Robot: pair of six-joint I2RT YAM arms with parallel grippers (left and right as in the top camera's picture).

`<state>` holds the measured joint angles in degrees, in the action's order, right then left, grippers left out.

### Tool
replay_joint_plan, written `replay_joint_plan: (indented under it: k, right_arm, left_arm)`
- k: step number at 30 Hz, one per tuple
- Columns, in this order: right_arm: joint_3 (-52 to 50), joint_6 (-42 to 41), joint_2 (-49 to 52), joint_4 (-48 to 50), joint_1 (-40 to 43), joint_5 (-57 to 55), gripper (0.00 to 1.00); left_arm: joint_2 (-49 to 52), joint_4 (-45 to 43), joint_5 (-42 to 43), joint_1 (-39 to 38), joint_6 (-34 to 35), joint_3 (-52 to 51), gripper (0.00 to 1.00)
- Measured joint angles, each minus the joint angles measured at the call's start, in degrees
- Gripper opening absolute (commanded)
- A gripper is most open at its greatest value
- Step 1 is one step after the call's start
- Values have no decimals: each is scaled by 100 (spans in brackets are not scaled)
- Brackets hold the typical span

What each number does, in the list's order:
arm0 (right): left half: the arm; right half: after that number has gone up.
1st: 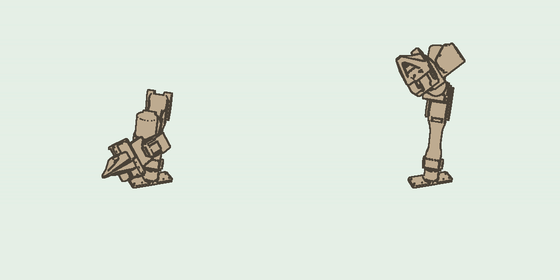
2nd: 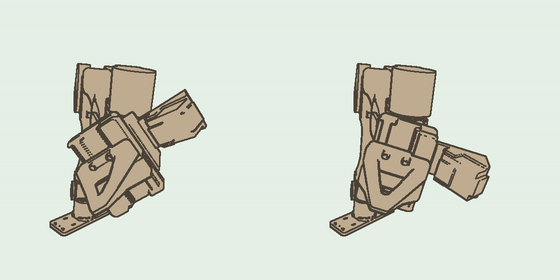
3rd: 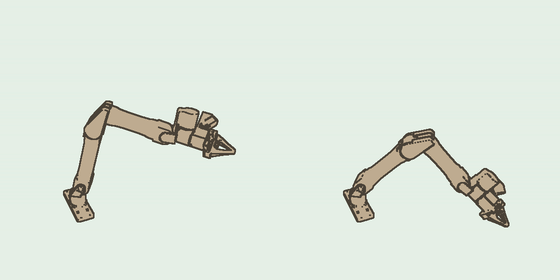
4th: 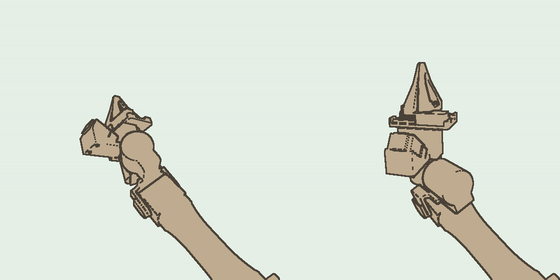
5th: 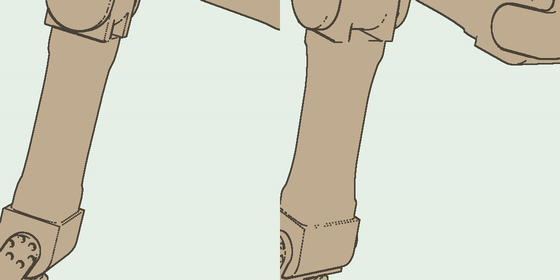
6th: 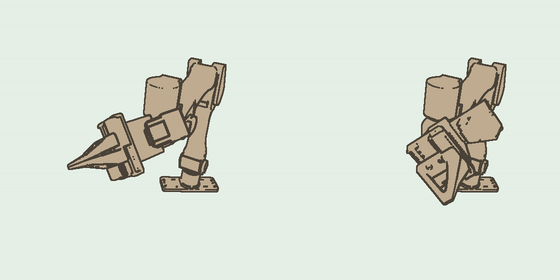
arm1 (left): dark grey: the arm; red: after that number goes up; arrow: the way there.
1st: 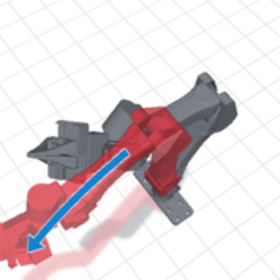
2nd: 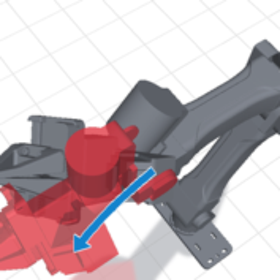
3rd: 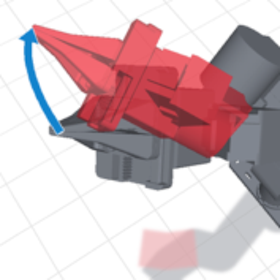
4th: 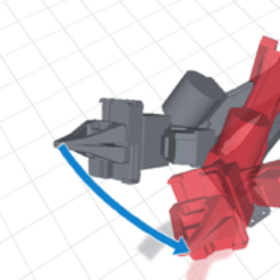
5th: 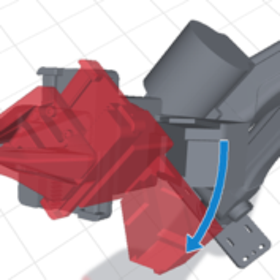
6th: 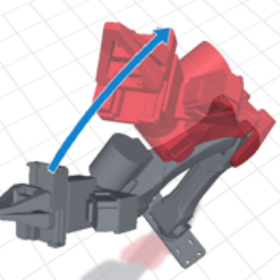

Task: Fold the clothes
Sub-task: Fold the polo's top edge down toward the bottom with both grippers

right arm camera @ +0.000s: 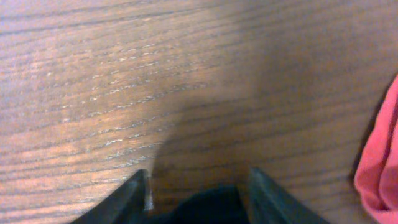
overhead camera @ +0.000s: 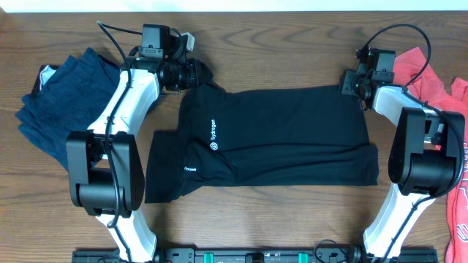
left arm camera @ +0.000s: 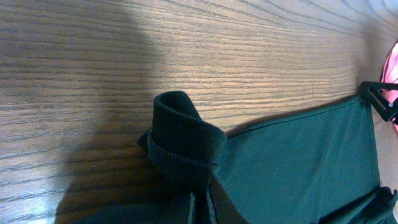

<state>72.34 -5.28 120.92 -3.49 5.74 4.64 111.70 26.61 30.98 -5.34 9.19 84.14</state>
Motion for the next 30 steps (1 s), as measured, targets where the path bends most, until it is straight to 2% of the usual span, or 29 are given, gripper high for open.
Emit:
replay_joint_plan:
  k: [8,11,12,30]
  right_arm:
    - [72,-11,0,-249,-9,-15,24]
    - [83,20,0,-306,-9,-11,3]
    - [90,-17,0,-339,-9,-9,1]
    - [33,-310,-326,-905,-35,-426,1]
  left_arm:
    - [0,9,-2,0,0,0,6]
    - [0,26,0,0,0,0,6]
    - [0,37,0,0,0,0,6]
    - [0,214,0,0,0,0,6]
